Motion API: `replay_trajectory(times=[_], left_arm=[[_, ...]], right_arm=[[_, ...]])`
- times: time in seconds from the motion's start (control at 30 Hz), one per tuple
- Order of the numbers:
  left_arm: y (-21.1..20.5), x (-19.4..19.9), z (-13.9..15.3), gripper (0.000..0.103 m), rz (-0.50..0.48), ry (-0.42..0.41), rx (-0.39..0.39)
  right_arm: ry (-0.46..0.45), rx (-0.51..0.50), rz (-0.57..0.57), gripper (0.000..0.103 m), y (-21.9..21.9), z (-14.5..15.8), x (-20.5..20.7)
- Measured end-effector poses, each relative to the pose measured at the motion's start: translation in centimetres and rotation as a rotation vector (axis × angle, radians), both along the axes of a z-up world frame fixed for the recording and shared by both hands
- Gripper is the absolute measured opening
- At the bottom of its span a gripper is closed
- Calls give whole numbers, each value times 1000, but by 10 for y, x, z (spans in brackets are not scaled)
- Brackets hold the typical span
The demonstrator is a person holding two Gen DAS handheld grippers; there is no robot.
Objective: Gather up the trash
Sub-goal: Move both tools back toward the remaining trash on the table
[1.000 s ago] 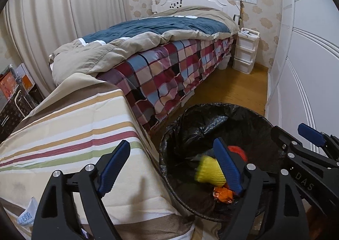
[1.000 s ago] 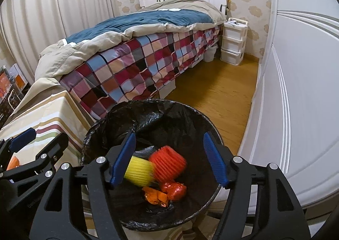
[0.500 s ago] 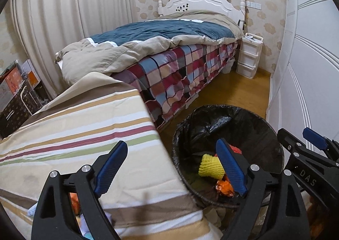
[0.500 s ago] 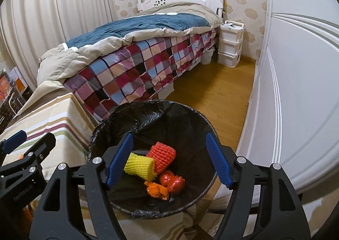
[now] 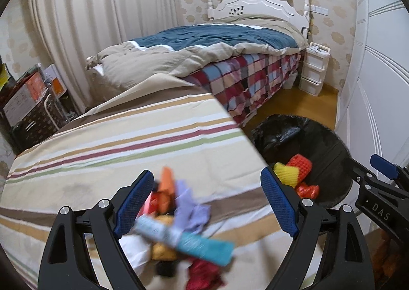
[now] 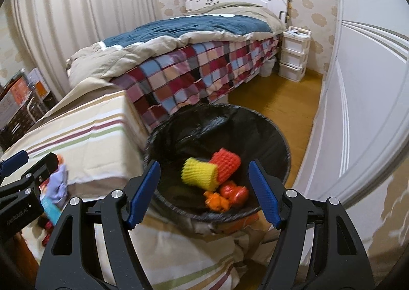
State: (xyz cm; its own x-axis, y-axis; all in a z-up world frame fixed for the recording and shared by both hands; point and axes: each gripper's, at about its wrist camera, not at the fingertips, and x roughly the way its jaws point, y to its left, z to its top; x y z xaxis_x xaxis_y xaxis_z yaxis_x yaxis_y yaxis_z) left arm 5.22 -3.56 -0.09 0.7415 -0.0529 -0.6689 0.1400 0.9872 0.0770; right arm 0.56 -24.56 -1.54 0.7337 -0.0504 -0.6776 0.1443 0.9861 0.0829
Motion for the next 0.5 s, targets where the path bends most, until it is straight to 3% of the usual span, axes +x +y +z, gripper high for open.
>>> replay_trajectory(times=[0.5], left_arm=[[74,-53,-17,85,95,28,1]], right_arm=[[2,15,101,70,51,1,-43]])
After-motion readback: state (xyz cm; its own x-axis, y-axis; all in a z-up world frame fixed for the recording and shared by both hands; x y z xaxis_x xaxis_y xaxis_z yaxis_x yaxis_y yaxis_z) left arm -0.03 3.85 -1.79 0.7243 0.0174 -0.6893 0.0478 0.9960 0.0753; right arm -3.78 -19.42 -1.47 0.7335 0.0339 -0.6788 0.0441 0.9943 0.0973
